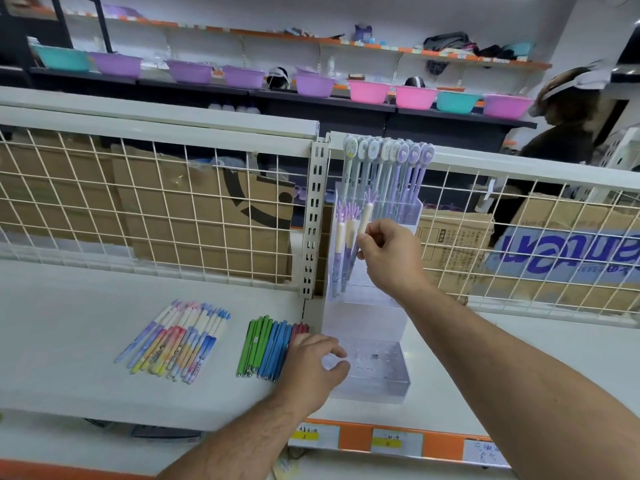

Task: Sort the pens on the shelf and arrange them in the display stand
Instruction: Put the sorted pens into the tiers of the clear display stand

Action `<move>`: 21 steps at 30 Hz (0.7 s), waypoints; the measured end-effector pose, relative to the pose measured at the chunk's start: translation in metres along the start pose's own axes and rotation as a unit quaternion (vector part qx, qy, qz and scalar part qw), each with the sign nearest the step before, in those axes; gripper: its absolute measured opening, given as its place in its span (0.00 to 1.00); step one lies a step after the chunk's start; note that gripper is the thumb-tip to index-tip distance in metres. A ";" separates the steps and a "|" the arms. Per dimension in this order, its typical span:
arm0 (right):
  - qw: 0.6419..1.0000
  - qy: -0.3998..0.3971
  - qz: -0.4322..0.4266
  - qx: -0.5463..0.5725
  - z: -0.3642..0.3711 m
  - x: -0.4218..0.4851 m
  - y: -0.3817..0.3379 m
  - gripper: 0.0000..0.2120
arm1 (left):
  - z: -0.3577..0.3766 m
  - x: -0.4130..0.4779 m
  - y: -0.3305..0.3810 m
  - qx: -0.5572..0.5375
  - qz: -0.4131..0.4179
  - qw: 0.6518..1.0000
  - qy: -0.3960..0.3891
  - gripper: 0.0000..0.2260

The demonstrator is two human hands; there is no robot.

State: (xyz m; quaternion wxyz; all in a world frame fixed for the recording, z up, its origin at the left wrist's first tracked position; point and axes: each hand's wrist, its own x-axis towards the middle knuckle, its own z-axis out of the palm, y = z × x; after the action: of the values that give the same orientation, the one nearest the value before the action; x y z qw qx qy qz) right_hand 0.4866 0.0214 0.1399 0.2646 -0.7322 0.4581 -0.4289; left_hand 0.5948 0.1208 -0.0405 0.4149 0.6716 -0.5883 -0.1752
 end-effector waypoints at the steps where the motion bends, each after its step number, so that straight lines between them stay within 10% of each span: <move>1: 1.000 -0.001 0.002 0.000 0.001 -0.001 0.001 0.08 | 0.000 0.000 0.000 0.001 0.000 1.000 0.000 0.04; 21: 0.998 -0.035 0.009 -0.051 0.016 -0.010 0.024 0.08 | 0.002 0.000 -0.002 -0.005 -0.008 1.000 0.001 0.05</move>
State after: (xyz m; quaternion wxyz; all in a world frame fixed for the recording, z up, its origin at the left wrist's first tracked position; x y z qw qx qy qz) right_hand 0.4876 0.0202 0.1097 0.2469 -0.7551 0.4764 -0.3768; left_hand 0.5942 0.1204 -0.0430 0.4172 0.6746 -0.5816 -0.1805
